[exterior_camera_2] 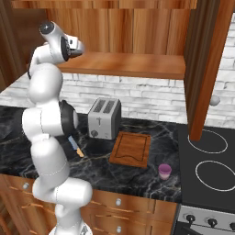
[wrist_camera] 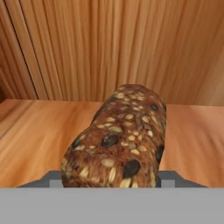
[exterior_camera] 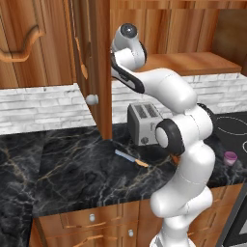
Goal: Pick the bread, place it on the cutting board, pick the jam, place it on the counter, and close the cabinet.
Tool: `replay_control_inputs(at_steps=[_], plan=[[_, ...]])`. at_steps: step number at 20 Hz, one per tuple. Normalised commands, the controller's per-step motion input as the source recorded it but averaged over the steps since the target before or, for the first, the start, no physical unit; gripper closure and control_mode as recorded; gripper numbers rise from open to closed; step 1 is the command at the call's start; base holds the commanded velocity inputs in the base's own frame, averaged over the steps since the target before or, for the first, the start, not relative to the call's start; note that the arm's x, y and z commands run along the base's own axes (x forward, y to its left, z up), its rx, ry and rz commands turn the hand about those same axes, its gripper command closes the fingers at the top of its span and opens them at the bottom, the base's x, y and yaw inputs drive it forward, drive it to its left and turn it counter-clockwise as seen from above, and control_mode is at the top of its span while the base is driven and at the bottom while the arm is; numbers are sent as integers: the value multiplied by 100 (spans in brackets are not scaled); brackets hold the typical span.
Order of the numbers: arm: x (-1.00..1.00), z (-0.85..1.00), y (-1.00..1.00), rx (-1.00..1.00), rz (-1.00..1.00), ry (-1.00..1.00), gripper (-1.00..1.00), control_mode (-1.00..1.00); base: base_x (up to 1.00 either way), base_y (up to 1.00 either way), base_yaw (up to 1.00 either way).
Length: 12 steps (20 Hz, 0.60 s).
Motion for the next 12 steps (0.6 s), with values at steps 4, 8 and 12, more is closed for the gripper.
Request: replay_control_inputs(at_steps=[4,8,12], plan=[[-42,0,-15,0,1,0,100,-100,0,0,0],[-43,-1,-30,0,4,0,100,-100,0,0,0],[-39,-3,-42,0,7,0,100,-100,0,0,0]])
